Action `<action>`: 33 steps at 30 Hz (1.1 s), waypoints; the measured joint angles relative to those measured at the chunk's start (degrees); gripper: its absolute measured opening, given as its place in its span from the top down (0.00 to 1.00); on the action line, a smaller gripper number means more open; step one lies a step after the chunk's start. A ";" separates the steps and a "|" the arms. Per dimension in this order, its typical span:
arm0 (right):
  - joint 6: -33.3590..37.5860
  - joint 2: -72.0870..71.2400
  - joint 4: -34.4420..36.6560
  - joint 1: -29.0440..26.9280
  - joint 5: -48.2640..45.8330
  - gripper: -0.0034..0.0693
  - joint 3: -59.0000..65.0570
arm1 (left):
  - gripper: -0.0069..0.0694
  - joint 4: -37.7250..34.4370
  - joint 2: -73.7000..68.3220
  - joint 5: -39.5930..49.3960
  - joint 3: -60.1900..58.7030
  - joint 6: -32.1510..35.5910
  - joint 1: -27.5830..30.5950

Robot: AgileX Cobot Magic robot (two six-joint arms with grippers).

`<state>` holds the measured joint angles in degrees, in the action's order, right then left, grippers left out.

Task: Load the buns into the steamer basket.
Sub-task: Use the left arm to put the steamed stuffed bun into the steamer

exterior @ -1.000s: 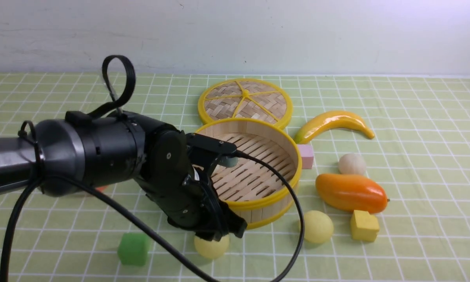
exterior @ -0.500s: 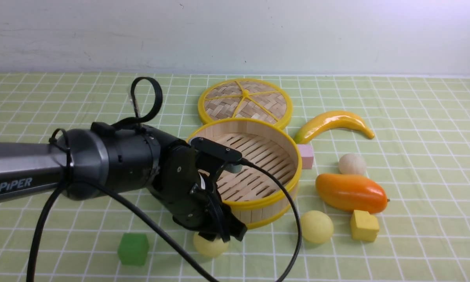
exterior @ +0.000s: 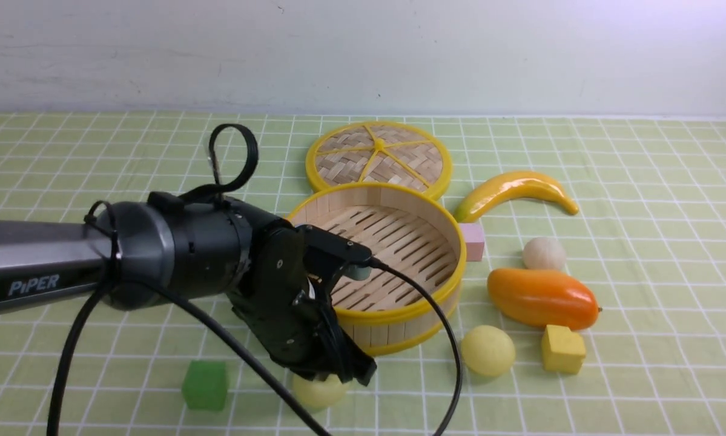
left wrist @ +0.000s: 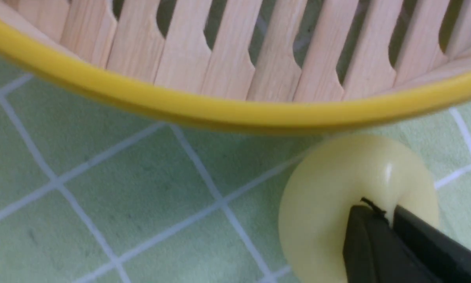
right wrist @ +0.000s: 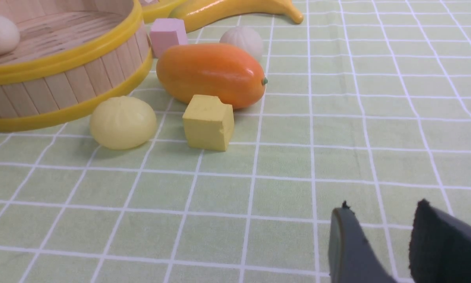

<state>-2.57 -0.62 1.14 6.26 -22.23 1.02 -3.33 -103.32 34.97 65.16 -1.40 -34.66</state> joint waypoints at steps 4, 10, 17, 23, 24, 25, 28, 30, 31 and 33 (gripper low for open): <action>0.00 0.00 0.00 0.00 0.00 0.62 0.00 | 0.93 -2.28 5.44 4.81 -0.05 0.06 0.00; 0.00 0.00 0.00 0.00 0.00 0.62 0.00 | 0.93 -3.10 10.40 4.54 4.75 1.40 -0.05; 0.00 0.00 0.00 0.00 0.00 0.62 0.00 | 0.93 0.37 -1.39 1.50 17.90 3.24 -0.05; 0.00 0.00 0.00 0.00 0.00 0.62 0.00 | 0.90 6.06 -12.64 2.13 25.46 -0.97 -0.05; 0.00 0.00 0.00 0.00 0.00 0.62 0.00 | 0.87 6.69 -14.17 2.50 26.67 -1.62 -0.05; 0.00 0.00 0.00 0.00 0.00 0.62 0.00 | 0.84 6.93 -14.67 2.62 27.19 -1.84 -0.05; 0.00 0.00 0.00 0.00 0.00 0.62 0.00 | 0.70 7.18 -14.71 3.51 28.22 -2.26 -0.05; 0.00 0.00 0.00 0.00 0.00 0.62 0.00 | 0.64 7.18 -14.53 4.09 28.48 -2.39 -0.05; 0.00 0.00 0.00 0.00 0.00 0.62 0.00 | 0.54 7.22 -13.84 5.47 28.77 -2.43 -0.05; 0.00 0.00 0.00 0.00 0.00 0.62 0.00 | 0.41 7.22 -12.00 8.34 29.01 -3.21 -0.05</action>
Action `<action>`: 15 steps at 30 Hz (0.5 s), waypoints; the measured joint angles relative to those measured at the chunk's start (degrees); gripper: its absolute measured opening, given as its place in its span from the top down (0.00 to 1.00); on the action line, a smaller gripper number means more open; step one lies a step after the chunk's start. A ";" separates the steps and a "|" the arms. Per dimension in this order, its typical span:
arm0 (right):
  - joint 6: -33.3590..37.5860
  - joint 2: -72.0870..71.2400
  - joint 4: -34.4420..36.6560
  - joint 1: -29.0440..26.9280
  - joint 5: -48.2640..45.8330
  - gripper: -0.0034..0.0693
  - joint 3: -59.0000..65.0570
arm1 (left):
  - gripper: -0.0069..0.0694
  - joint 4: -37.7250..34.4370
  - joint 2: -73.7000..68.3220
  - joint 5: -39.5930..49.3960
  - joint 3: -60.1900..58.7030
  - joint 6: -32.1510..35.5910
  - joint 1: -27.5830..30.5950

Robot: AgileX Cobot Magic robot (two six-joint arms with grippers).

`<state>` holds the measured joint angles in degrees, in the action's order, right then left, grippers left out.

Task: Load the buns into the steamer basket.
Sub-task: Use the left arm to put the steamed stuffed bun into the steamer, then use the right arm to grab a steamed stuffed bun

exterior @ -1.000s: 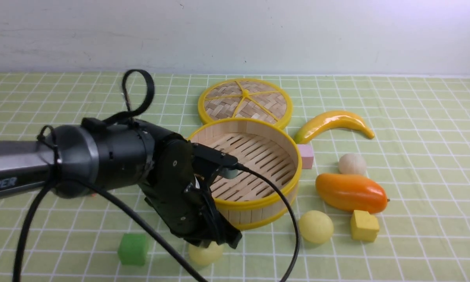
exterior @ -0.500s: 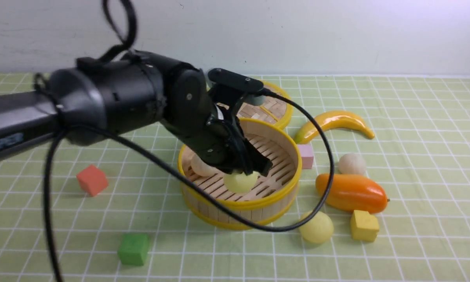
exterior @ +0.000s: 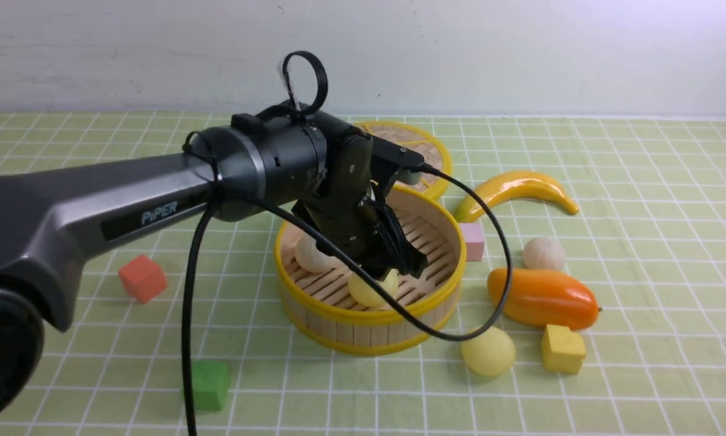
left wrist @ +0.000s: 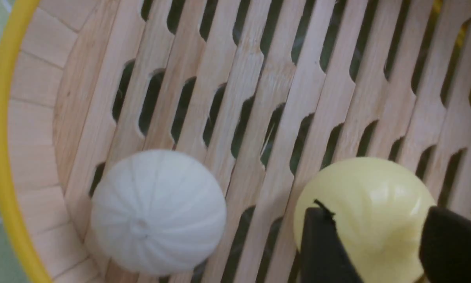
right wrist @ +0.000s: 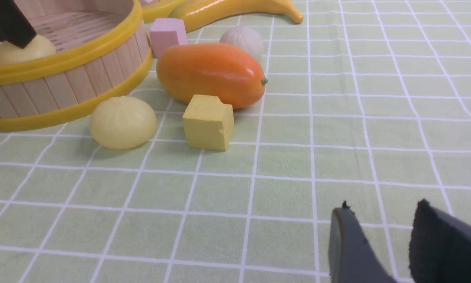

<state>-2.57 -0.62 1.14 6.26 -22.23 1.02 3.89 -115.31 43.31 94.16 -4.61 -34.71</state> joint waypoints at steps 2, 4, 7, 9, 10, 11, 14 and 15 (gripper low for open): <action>0.00 0.00 0.00 0.00 0.00 0.62 0.00 | 0.38 0.00 1.77 1.56 0.01 -1.21 0.00; 0.00 0.00 0.00 0.00 0.00 0.62 0.00 | 0.37 -0.05 5.45 3.99 0.06 -3.06 0.00; 0.00 0.00 0.00 0.00 0.00 0.62 0.00 | 0.60 -1.74 16.28 4.13 -3.72 -3.26 0.00; 0.00 0.00 0.00 0.00 0.00 0.62 0.00 | 0.77 -3.88 22.83 2.44 -8.63 -2.49 0.00; 0.00 0.00 0.00 0.00 0.00 0.62 0.00 | 0.86 -4.73 26.59 0.92 -12.07 -1.89 0.00; 0.00 0.00 0.00 0.00 0.00 0.62 0.00 | 0.91 -5.90 30.41 -0.87 -15.89 -1.25 0.00; 0.00 0.00 0.00 0.00 0.00 0.62 0.00 | 0.93 -8.80 40.82 -6.95 -27.02 -0.33 0.00; 0.00 0.00 0.00 0.00 0.00 0.62 0.00 | 0.93 -9.21 41.52 -7.40 -28.80 -0.26 0.00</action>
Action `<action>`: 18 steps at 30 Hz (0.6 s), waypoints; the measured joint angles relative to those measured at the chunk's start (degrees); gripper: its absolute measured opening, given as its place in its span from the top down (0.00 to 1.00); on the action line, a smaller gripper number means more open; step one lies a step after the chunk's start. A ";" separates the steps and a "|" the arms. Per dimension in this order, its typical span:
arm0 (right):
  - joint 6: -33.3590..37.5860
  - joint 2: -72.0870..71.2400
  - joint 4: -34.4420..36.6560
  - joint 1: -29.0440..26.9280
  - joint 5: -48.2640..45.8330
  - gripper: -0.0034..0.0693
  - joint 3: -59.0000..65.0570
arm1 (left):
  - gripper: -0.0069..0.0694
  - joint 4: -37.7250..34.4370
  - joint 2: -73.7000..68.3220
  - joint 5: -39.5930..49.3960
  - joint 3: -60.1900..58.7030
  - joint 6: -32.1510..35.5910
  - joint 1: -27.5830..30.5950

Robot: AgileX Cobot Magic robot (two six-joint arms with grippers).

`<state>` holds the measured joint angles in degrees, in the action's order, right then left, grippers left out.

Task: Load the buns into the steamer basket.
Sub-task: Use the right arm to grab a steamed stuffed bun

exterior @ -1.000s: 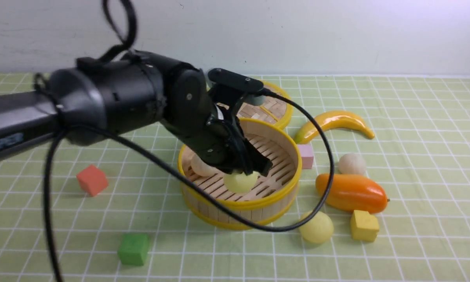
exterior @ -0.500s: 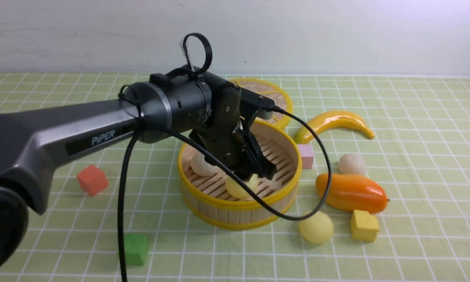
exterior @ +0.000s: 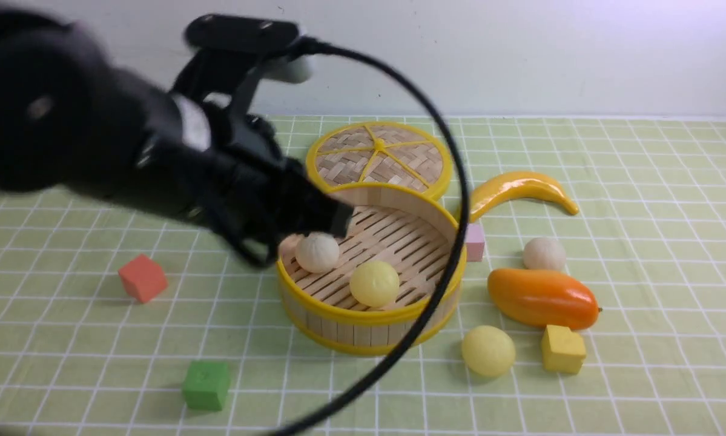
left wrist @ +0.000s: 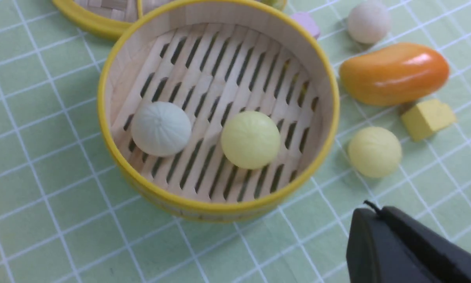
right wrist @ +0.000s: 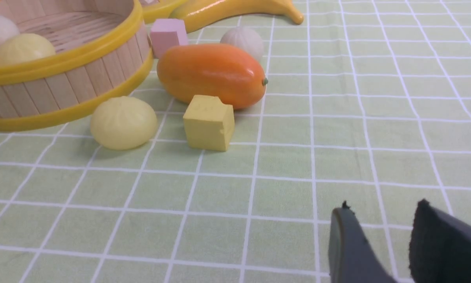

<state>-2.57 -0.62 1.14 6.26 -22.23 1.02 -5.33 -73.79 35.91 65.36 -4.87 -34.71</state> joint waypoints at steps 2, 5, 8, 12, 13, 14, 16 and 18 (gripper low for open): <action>0.00 0.00 0.00 0.00 0.00 0.62 0.00 | 0.93 -2.10 7.20 -4.88 -9.74 0.19 0.00; 0.00 0.00 0.00 0.00 0.00 0.62 0.00 | 0.93 -5.04 13.95 -11.61 -20.05 0.30 0.00; 0.00 0.00 0.00 0.00 0.00 0.62 0.00 | 0.93 -8.45 21.40 -19.04 -31.18 0.30 0.00; 0.44 0.00 -1.14 0.00 0.21 0.62 0.00 | 0.93 -11.01 29.42 -28.11 -40.52 0.30 0.00; 0.45 0.00 -1.14 0.00 0.21 0.62 0.00 | 0.93 -11.08 29.42 -28.47 -40.87 0.30 0.00; 0.65 0.00 -1.83 0.00 0.40 0.62 0.01 | 0.93 -11.54 32.83 -31.26 -43.58 0.30 0.00; 0.59 0.00 -1.78 0.00 0.89 0.62 0.06 | 0.93 -11.72 35.80 -32.32 -45.57 0.30 0.00; -0.53 0.00 0.73 0.00 2.42 0.62 0.32 | 0.93 -11.82 38.32 -32.24 -47.23 0.30 0.00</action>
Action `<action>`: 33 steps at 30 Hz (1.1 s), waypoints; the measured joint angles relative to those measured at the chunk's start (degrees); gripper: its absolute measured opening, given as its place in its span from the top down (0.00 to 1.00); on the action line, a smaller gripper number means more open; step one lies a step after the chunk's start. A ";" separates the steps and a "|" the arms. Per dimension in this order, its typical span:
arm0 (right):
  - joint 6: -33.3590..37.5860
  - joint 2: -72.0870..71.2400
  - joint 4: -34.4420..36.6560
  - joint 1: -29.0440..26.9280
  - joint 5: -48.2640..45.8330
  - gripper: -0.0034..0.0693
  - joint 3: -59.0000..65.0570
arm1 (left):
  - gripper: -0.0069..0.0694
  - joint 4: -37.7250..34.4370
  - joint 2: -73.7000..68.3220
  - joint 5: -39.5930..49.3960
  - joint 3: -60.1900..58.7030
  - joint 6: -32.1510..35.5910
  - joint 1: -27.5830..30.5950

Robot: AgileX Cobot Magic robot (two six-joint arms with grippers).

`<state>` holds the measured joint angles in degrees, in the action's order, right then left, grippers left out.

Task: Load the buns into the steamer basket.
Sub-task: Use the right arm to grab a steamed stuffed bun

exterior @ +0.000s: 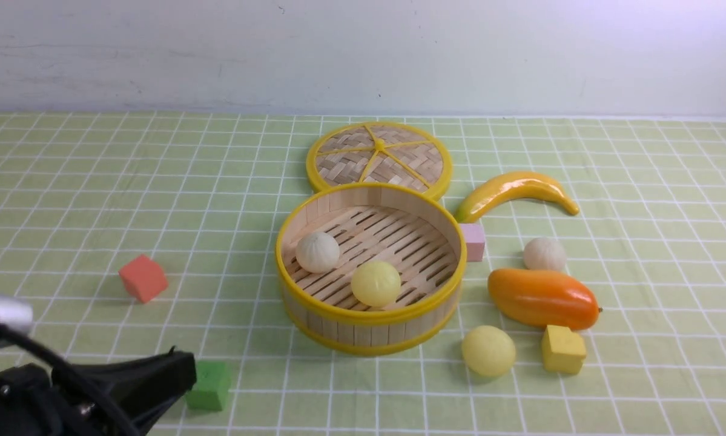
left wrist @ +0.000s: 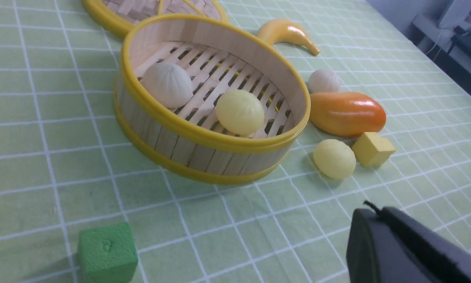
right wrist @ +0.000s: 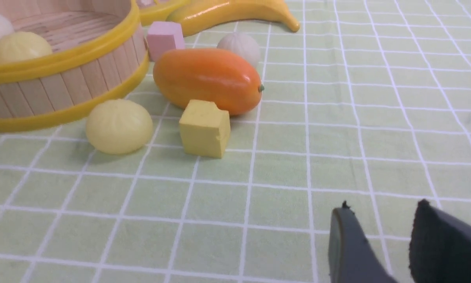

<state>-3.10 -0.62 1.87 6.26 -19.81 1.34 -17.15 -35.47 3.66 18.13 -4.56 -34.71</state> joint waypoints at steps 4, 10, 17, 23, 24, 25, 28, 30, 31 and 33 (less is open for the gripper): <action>-8.08 0.00 12.33 0.00 8.06 0.62 0.28 | 0.93 0.00 1.89 0.84 -1.85 0.00 0.00; -15.73 0.00 26.40 0.13 15.67 0.62 -0.58 | 0.93 0.00 2.00 2.58 -2.28 0.00 0.00; -7.89 16.64 23.40 3.64 -13.82 0.62 -22.33 | 0.93 0.00 2.06 3.01 -2.28 0.00 0.00; 0.76 43.32 16.36 3.98 -35.39 0.62 -40.35 | 0.93 0.00 2.06 3.15 -2.28 0.00 0.00; 1.10 48.32 15.70 3.98 -37.22 0.62 -43.39 | 0.93 0.00 2.06 3.15 -2.28 0.00 0.00; 1.31 52.29 15.58 3.98 -38.00 0.62 -44.98 | 0.93 0.00 2.06 3.23 -2.28 0.00 0.00; 2.64 62.07 15.82 4.77 -38.44 0.62 -49.84 | 0.93 0.00 2.06 3.30 -2.28 0.00 0.00; 3.10 67.55 15.93 6.86 -37.72 0.62 -52.61 | 0.93 0.00 2.06 3.30 -2.28 0.00 0.00; 3.10 69.86 15.86 8.21 -37.20 0.62 -54.07 | 0.93 0.00 2.06 3.30 -2.28 0.00 0.00; 3.10 76.13 15.29 12.35 -35.65 0.62 -57.06 | 0.93 0.00 2.06 3.30 -2.28 0.00 0.00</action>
<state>0.00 75.51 17.16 18.61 -55.46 -55.71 -17.15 -33.41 6.96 15.86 -4.56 -34.71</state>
